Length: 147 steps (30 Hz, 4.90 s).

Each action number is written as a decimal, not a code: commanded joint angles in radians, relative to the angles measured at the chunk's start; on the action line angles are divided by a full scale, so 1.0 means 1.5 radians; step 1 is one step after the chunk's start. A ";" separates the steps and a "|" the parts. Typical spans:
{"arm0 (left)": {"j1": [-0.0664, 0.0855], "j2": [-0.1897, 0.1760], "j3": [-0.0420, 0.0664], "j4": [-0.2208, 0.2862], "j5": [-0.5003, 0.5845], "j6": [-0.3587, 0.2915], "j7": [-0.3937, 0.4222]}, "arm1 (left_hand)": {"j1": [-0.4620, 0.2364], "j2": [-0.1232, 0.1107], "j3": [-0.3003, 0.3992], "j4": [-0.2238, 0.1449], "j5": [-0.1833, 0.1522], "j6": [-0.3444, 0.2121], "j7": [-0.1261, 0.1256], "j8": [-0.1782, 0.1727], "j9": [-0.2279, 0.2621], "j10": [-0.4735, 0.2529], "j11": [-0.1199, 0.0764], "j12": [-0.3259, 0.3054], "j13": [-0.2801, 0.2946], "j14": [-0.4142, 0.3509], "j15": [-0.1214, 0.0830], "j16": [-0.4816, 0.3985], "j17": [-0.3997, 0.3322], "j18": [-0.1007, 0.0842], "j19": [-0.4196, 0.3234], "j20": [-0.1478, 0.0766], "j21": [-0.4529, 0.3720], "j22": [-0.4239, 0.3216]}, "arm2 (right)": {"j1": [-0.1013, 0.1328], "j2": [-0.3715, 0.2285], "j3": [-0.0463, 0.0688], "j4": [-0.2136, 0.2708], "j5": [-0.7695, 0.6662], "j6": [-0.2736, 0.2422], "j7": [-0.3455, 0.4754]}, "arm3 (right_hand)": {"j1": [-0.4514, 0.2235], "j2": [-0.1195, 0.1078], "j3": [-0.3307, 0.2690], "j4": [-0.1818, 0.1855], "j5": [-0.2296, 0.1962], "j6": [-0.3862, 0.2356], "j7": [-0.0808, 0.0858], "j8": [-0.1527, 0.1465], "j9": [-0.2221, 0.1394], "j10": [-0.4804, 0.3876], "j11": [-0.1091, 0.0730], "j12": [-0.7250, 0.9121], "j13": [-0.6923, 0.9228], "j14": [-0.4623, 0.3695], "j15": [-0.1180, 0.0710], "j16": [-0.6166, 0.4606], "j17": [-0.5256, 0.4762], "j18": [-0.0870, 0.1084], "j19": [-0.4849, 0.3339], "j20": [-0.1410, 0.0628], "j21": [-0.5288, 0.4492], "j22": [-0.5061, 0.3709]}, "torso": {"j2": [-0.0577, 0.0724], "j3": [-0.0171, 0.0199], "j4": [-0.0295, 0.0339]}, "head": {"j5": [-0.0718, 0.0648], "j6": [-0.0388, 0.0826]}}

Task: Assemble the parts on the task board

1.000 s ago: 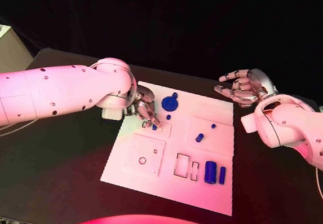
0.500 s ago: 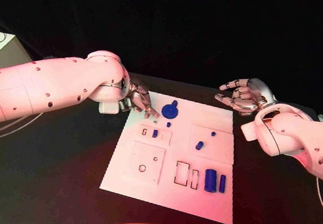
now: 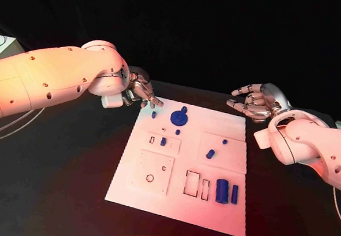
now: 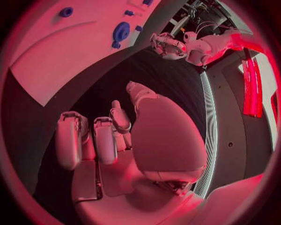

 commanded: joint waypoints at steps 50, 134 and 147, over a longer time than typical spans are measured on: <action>-0.010 0.129 -0.028 -0.215 -0.039 0.119 0.032 | 0.001 0.010 -0.068 0.004 -0.009 0.014 -0.002 -0.039 -0.057 -0.058 0.000 0.023 -0.009 0.013 0.010 -0.013 0.064 0.024 -0.041 0.011 -0.030 -0.040 | 0.000 0.008 0.000 -0.003 0.010 0.008 0.020 | 0.000 0.003 -0.002 0.003 0.004 -0.006 -0.004 0.012 -0.001 -0.127 -0.002 -0.149 -0.172 0.009 0.001 -0.042 -0.014 0.019 -0.012 0.002 -0.068 0.060 | 0.001 -0.0011 -0.0001 | 0.017 -0.007; -0.046 -0.066 -0.066 0.166 -0.111 -0.058 0.019 | -0.150 0.060 0.425 -0.253 -0.045 0.078 -0.037 0.112 -0.082 0.100 -0.037 0.152 0.063 0.071 -0.024 0.053 0.176 -0.007 0.060 -0.018 0.053 0.103 | -0.010 0.001 -0.001 -0.002 -0.066 0.031 0.018 | -0.004 -0.004 -0.001 0.009 0.046 -0.012 -0.003 0.018 -0.002 -0.139 -0.003 -0.178 -0.224 0.001 0.000 -0.063 -0.036 0.024 -0.021 0.001 -0.100 0.044 | -0.001 -0.0029 0.0000 | 0.009 -0.025; -0.055 -0.052 -0.069 0.161 -0.157 -0.037 0.004 | -0.164 0.067 0.430 -0.254 -0.044 0.084 -0.041 0.121 -0.089 0.111 -0.040 0.159 0.072 0.071 -0.027 0.053 0.176 -0.009 0.066 -0.020 0.057 0.111 | -0.013 0.001 -0.001 -0.003 -0.060 0.032 0.017 | -0.004 -0.004 -0.001 0.009 0.046 -0.012 -0.003 0.018 -0.002 -0.139 -0.003 -0.178 -0.224 0.001 0.000 -0.063 -0.036 0.024 -0.021 0.001 -0.100 0.044 | 0.000 -0.0016 0.0004 | 0.011 -0.031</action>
